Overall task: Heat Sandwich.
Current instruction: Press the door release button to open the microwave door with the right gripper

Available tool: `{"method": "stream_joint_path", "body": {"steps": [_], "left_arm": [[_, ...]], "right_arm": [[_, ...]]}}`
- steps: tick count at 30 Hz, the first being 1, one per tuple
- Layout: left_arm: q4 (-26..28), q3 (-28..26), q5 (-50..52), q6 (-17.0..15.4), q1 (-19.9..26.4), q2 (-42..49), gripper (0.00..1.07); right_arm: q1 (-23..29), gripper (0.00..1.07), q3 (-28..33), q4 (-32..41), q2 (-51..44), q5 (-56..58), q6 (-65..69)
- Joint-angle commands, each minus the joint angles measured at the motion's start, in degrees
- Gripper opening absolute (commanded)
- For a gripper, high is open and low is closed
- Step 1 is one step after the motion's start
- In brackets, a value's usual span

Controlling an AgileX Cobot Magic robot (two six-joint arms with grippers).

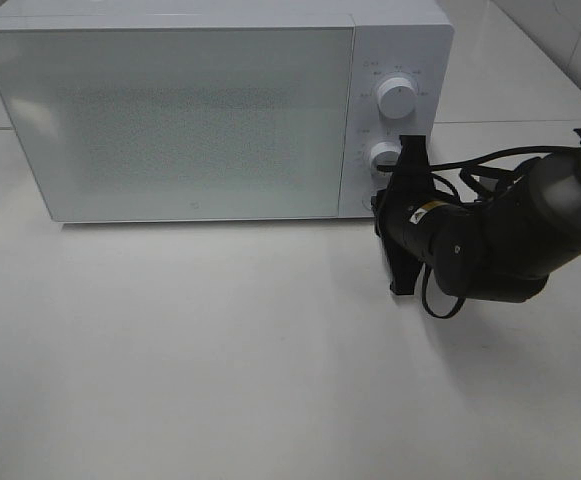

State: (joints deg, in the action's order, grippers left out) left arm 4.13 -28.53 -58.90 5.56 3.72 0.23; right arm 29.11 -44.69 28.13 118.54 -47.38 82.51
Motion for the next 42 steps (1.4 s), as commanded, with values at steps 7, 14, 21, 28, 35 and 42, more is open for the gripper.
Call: {"method": "stream_joint_path", "body": {"steps": [7, 14, 21, 28, 35, 42], "left_arm": [[0.5, 0.2, -0.1, -0.1, 0.2, 1.5, 1.01], [0.5, 0.2, -0.1, -0.1, 0.2, 1.5, 1.01], [0.5, 0.2, -0.1, -0.1, 0.2, 1.5, 1.01], [0.5, 0.2, -0.1, -0.1, 0.2, 1.5, 1.01], [0.5, 0.2, -0.1, -0.1, 0.2, 1.5, 1.01], [0.5, 0.2, -0.1, -0.1, 0.2, 1.5, 1.01]], "right_arm": [[-1.8, 0.0, -3.3, -0.5, 1.0, 0.6, -0.8], [-1.8, 0.0, -4.1, 0.9, 1.0, -1.0, -2.1], [-1.8, 0.0, -4.2, 1.1, 1.0, -8.9, -3.0], [-1.8, 0.0, -5.4, 1.3, 2.3, -11.2, -3.0], [-1.8, 0.0, -9.6, 4.5, 6.0, -15.2, -3.4], [-1.8, 0.0, -11.4, 5.0, 7.0, -15.2, -4.4]]}}
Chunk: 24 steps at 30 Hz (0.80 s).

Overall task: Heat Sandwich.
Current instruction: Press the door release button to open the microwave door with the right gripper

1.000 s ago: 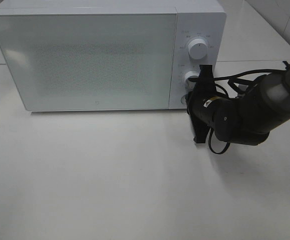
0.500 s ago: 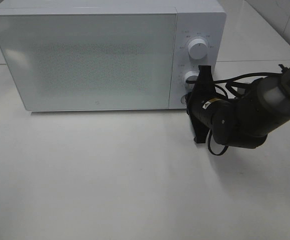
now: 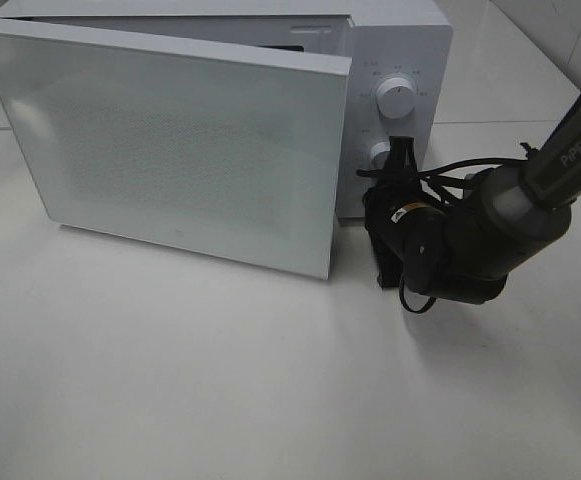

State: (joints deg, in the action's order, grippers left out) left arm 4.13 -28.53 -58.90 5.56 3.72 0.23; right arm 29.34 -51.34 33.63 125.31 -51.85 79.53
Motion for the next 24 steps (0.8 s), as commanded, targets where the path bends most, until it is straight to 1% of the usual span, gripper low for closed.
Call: {"method": "stream_joint_path", "body": {"steps": [1, 15, 24], "left_arm": [[0.5, 0.2, -0.1, -0.1, 0.2, 1.5, 1.01], [0.5, 0.2, -0.1, -0.1, 0.2, 1.5, 1.01], [0.5, 0.2, -0.1, -0.1, 0.2, 1.5, 1.01]], "right_arm": [[-2.0, 0.0, -4.8, -0.4, 0.2, -10.8, -1.4], [-2.0, 0.0, -4.8, -0.6, 0.2, -8.5, -1.7], [-2.0, 0.01, -4.8, -0.6, 0.1, -3.4, 0.2]]}}
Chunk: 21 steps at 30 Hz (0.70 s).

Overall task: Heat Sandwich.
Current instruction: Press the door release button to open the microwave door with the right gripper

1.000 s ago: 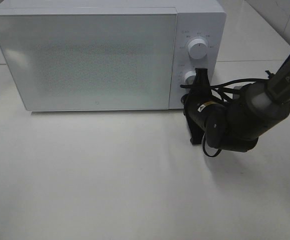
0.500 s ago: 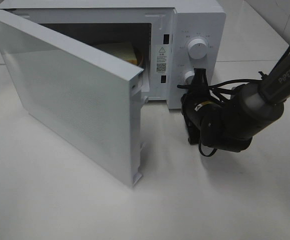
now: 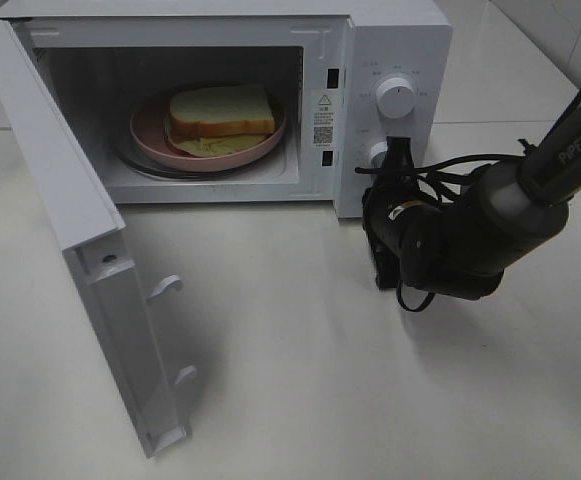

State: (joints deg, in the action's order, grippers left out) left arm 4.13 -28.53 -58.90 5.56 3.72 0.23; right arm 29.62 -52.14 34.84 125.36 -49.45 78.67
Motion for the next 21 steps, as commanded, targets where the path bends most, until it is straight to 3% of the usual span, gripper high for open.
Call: {"method": "stream_joint_path", "body": {"steps": [1, 21], "left_arm": [[0.5, 0.2, -0.1, -0.1, 0.2, 1.5, 1.01], [0.5, 0.2, -0.1, -0.1, 0.2, 1.5, 1.01]], "right_arm": [[-2.2, 0.01, -4.0, -1.8, 0.0, -5.0, 1.3], [-2.1, 0.02, 4.6, -6.1, -7.8, 8.6, -0.7]]}}
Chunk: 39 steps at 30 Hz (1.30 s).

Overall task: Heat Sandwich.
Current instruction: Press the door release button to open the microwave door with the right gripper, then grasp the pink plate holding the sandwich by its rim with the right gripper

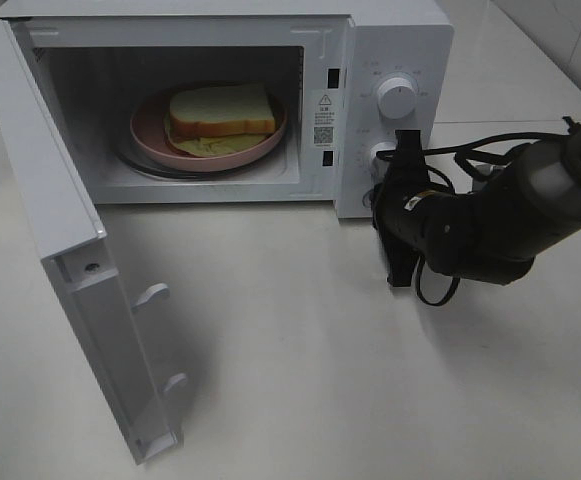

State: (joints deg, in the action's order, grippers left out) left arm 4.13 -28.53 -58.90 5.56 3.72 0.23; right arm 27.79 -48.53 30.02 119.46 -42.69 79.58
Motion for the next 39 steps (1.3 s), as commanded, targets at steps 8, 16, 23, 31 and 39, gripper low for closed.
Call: {"method": "stream_joint_path", "body": {"steps": [8, 16, 23, 31, 39], "left_arm": [[0.5, 0.2, -0.1, -0.1, 0.2, 1.5, 1.01], [0.5, 0.2, -0.1, -0.1, 0.2, 1.5, 1.01], [0.5, 0.2, -0.1, -0.1, 0.2, 1.5, 1.01], [0.5, 0.2, -0.1, -0.1, 0.2, 1.5, 1.01], [0.5, 0.2, -0.1, -0.1, 0.2, 1.5, 1.01]], "right_arm": [[-0.3, 0.02, 4.5, -1.1, -7.4, 9.3, -7.3], [-0.3, 0.03, 4.9, -1.4, -13.9, 20.2, -20.6], [-0.4, 0.04, 4.9, -1.4, -17.8, 30.8, -33.3], [-0.5, 0.05, 4.9, -1.5, -23.0, 45.6, -56.7], [-0.5, 0.07, 4.8, -1.6, -27.3, 55.9, -69.4]]}}
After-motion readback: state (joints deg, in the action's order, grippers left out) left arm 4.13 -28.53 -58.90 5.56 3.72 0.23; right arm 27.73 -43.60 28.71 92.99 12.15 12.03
